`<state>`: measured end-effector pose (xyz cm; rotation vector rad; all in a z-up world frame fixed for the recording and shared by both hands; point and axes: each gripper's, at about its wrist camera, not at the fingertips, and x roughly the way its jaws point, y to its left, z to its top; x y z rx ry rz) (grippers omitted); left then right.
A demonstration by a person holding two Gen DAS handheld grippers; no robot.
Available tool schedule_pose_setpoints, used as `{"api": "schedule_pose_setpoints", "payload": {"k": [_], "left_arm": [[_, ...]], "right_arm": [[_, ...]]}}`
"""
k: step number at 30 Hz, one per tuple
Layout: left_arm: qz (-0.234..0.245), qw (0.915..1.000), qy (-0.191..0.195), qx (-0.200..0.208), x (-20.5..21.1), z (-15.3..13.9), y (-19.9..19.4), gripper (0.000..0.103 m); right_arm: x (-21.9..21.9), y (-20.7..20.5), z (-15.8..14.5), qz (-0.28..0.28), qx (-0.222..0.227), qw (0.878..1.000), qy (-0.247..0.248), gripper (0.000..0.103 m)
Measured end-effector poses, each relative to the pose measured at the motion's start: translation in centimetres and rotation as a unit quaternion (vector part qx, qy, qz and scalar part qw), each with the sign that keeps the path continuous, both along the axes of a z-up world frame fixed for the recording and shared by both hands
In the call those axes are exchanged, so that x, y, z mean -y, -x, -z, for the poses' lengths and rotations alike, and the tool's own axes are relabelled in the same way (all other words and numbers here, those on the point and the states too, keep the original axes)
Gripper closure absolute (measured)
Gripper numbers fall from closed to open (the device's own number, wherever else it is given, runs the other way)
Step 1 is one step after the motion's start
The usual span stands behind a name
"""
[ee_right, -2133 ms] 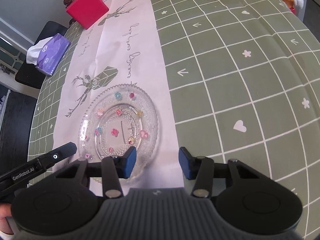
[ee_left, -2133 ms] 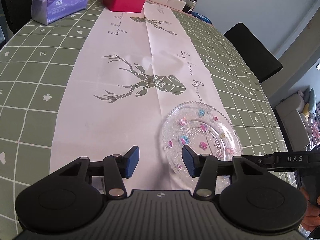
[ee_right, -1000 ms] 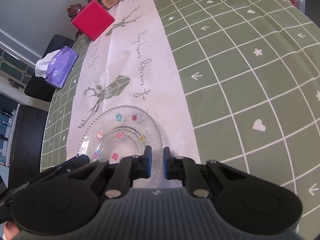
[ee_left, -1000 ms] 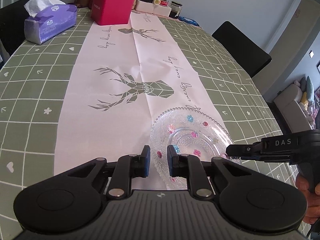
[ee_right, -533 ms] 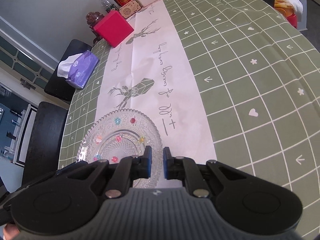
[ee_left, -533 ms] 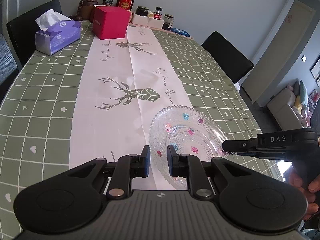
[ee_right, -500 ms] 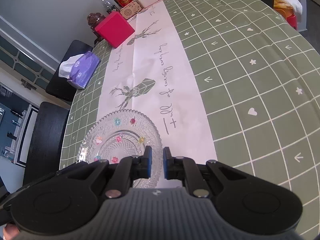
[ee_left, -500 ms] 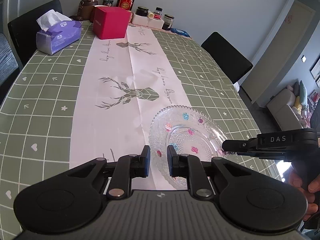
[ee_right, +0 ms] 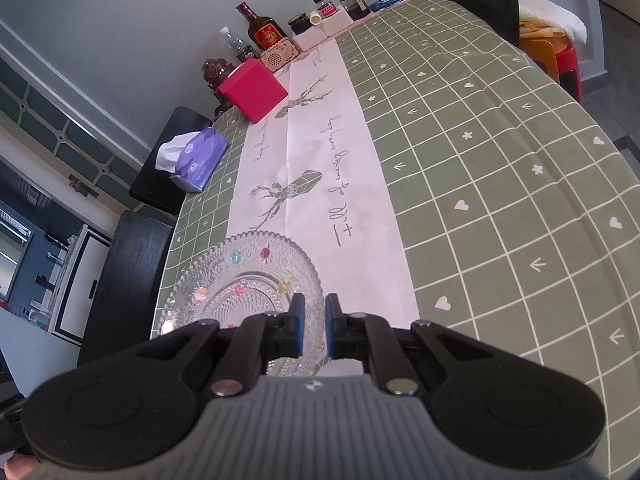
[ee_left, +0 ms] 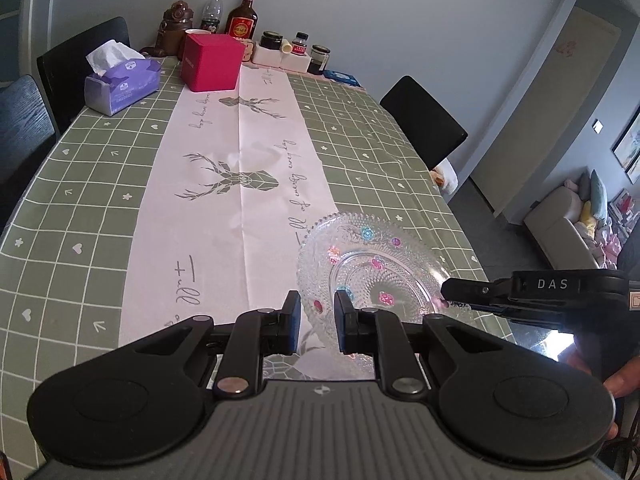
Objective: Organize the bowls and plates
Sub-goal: 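Lift the glass plate with both grippers and carry it over the Fruity plate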
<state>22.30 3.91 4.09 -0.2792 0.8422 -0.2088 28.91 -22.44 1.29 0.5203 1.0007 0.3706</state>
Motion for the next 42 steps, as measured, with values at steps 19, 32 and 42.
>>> {"api": "schedule_pose_setpoints", "payload": {"k": [19, 32, 42], "left_arm": [[0.05, 0.9983, 0.005, -0.03, 9.5, 4.1, 5.0, 0.084], [0.037, 0.9965, -0.038, -0.065, 12.1, 8.0, 5.4, 0.084], [0.029, 0.9928, -0.092, -0.071, 13.4, 9.7, 5.1, 0.083]], "right_arm": [[10.4, 7.5, 3.0, 0.06, -0.015, 0.998, 0.011, 0.096], [11.9, 8.0, 7.2, 0.054, -0.039, 0.998, 0.016, 0.096], [11.4, 7.8, 9.3, 0.043, -0.058, 0.997, 0.027, 0.095]]}}
